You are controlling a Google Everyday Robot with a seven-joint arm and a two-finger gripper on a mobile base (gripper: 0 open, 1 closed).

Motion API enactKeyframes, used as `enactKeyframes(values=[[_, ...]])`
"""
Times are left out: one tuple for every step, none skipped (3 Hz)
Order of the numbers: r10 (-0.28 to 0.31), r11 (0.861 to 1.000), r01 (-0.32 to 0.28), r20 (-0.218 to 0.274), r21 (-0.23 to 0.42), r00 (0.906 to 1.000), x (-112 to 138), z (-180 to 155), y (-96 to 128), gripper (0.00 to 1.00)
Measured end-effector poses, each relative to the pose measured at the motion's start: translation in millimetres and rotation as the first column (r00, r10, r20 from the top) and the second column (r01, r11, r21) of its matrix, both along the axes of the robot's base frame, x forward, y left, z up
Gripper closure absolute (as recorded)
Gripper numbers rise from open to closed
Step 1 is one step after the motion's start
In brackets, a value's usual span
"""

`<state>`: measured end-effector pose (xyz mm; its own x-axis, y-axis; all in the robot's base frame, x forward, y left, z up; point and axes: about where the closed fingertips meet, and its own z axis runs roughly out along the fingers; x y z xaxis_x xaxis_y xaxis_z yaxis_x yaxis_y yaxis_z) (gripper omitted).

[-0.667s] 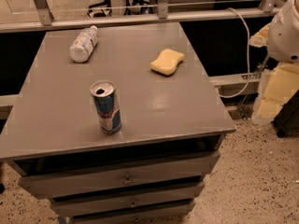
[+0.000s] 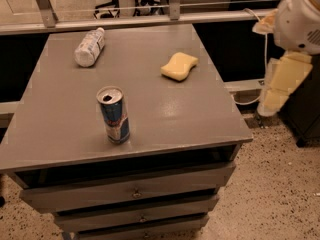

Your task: Pick blue plastic bottle

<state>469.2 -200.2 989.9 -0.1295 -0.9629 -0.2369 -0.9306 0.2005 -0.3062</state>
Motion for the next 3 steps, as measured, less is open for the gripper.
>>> enactKeyframes(values=[[0.161, 0.986, -0.163, 0.088, 0.023, 0.9831, 49.9, 12.6, 47.7, 0.0], [0.344, 0.934, -0.354, 0.171, 0.037, 0.9235, 91.1, 21.2, 113.6, 0.0], [0.375, 0.922, -0.387, 0.187, 0.031, 0.9081, 96.0, 24.1, 123.3, 0.0]])
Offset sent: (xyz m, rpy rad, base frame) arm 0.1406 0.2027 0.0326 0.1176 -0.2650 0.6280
